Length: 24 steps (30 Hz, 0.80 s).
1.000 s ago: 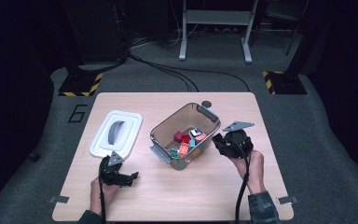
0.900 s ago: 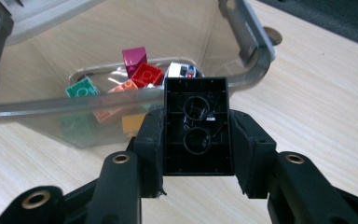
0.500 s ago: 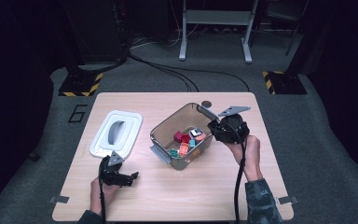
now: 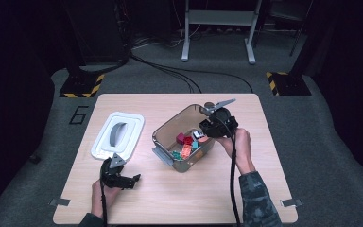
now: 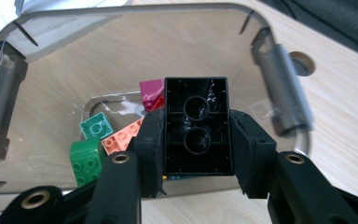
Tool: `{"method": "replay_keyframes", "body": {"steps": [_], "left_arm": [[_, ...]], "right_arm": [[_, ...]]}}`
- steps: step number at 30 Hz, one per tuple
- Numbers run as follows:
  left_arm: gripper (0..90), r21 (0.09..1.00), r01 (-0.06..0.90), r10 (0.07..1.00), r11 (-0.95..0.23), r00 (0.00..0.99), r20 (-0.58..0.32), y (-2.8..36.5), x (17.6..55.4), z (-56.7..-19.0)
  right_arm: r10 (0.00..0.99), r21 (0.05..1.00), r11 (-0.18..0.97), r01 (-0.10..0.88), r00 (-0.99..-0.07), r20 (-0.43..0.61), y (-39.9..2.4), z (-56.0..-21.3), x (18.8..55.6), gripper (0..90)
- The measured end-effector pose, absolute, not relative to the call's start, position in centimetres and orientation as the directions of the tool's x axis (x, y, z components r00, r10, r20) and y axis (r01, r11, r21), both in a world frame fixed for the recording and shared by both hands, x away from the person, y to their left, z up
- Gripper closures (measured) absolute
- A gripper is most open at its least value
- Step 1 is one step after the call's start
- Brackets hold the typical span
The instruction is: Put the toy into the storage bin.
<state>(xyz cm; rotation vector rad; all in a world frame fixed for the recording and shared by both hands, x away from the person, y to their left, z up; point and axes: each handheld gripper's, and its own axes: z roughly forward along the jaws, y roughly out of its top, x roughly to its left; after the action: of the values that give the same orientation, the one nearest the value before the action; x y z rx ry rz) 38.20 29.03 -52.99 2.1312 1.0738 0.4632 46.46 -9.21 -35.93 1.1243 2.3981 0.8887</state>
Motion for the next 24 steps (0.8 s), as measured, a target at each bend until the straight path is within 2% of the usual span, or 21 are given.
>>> {"method": "replay_keyframes", "body": {"steps": [11, 24], "left_arm": [[3.3, 0.721, 0.556, 0.805, -0.414, 0.593, 0.005, 29.0, 38.2, -53.0], [3.4, 0.722, 0.555, 0.805, -0.413, 0.593, 0.006, 29.0, 38.2, -53.0]], "right_arm": [[0.754, 0.595, 0.531, 0.603, -0.657, -0.007, -7.5, -37.7, 47.1, 58.2], [0.731, 0.537, 0.587, 0.606, -0.682, -0.030, -6.6, -38.4, 46.7, 57.5]]}}
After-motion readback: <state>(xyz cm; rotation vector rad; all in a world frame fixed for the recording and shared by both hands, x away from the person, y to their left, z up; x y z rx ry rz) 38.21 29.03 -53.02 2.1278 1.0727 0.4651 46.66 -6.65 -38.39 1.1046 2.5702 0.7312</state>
